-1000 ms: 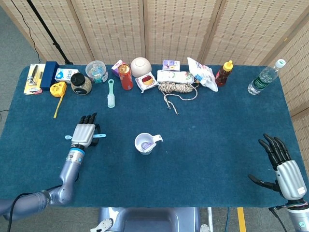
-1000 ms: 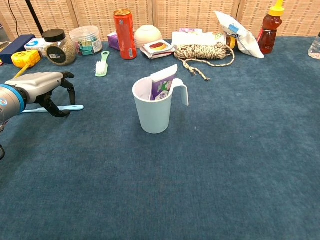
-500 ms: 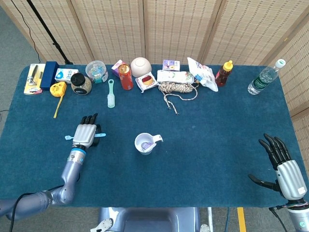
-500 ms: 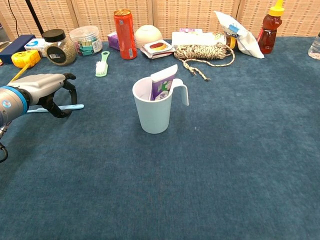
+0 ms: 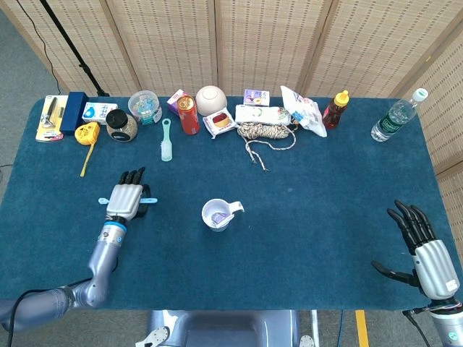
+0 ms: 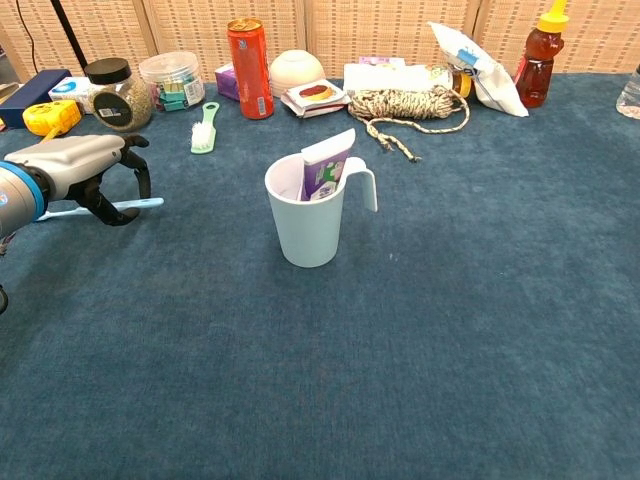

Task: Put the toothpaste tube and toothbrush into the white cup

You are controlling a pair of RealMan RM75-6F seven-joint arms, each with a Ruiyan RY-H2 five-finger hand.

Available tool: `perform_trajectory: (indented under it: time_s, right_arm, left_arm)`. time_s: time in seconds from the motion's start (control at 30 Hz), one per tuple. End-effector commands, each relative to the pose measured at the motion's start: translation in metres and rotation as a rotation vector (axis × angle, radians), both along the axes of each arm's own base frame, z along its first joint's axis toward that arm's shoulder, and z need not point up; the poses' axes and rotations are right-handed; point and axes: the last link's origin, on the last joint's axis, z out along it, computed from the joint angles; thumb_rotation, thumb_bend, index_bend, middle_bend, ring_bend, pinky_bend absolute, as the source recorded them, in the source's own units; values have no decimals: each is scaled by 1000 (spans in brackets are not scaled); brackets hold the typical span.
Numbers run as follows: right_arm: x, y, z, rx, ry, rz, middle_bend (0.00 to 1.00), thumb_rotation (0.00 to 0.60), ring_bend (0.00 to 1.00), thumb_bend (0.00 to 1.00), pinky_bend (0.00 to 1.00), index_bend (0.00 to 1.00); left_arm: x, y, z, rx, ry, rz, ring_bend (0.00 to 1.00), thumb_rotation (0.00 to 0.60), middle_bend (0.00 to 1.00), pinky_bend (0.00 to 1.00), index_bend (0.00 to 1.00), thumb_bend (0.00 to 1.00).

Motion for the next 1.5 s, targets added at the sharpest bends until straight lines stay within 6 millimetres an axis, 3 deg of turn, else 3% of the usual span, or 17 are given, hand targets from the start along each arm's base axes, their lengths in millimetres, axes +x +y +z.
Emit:
perform_trajectory:
  time_s: [0.03,0.27,0.8,1.1,1.3,1.5]
  right_arm:
    - [0,0,0,0,0,-1,0,600,0,0,0,0]
    - [0,0,0,0,-3,1,0,600,0,0,0,0]
    - [0,0,0,3,-3,-1,0,600,0,0,0,0]
    - [1,1,1,1,-11,1,0,600,0,0,0,0]
    - [1,1,1,2,-13,4,0,600,0,0,0,0]
    - [2,2,2,-1,-15,6,0,600,0,0,0,0]
  left_arm:
    - [7,-1,10,13,-41,-20,0,600,0,0,560,408]
    - [29,-10,42,50,-118,-96,0,600,0,0,560,408]
    - [56,-30,80,70,-216,-190,0,600,0,0,560,407]
    - [82,-43,102,70,-327,-243,0,600,0,0,560,407]
    - [112,-52,122,79,-417,-300,0,600,0,0,560,407]
    - [138,-59,128,58,-497,-345,0,600,0,0,560,408]
